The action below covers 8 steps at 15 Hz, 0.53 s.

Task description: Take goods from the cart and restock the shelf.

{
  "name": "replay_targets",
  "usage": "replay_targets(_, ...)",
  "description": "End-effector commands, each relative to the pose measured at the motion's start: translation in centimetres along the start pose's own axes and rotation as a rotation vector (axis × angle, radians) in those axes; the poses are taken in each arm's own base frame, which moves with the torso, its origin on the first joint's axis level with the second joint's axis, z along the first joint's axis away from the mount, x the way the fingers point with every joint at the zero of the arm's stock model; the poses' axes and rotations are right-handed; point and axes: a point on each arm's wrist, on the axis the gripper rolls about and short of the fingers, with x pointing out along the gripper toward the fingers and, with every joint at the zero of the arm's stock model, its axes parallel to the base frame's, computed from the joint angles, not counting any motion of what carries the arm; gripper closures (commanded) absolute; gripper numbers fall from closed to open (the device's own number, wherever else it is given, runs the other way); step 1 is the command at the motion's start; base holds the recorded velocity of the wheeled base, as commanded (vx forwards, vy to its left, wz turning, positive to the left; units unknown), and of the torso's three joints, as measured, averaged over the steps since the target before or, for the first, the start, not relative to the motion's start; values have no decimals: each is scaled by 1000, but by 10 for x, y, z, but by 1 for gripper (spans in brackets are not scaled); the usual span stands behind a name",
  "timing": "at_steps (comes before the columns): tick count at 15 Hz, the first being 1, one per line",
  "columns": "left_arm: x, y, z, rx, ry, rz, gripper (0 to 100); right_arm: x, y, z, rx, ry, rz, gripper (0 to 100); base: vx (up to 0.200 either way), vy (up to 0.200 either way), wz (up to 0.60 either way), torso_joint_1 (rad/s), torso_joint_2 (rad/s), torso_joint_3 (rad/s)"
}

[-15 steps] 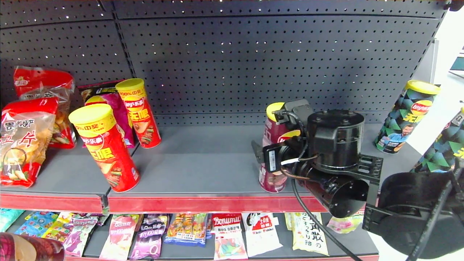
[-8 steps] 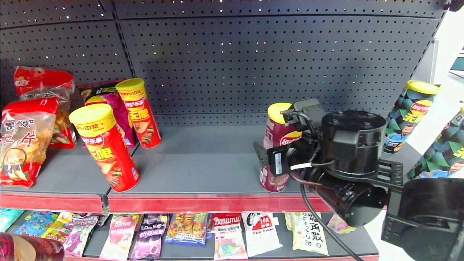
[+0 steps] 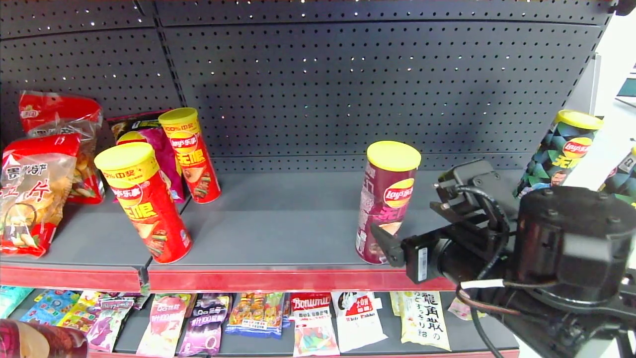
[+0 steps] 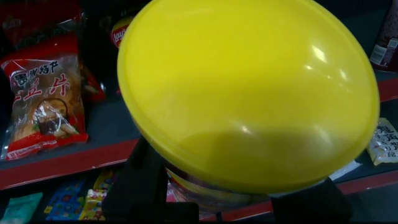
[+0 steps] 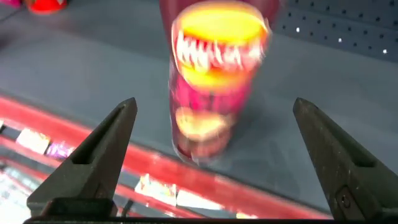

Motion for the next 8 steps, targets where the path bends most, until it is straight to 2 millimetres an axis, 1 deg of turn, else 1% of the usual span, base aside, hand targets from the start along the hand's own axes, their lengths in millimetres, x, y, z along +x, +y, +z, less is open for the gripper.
replay_targets(1,-1,0,-1,1,-3,1,100,-21,-12,-3,10,-15,12,0,0,0,0,0,0,0)
replay_targets(4,0,0,-2,-1,3,-2,100,-36,-19,-10,5,-10,67,0,0,0,0,0,0,0)
replay_targets(5,0,0,-2,-2,6,-2,100,-41,-23,-16,10,1,79,0,0,0,0,0,0,0)
replay_targets(8,2,0,-2,-6,18,-6,100,-53,-33,-22,30,-6,89,0,0,0,0,0,0,0)
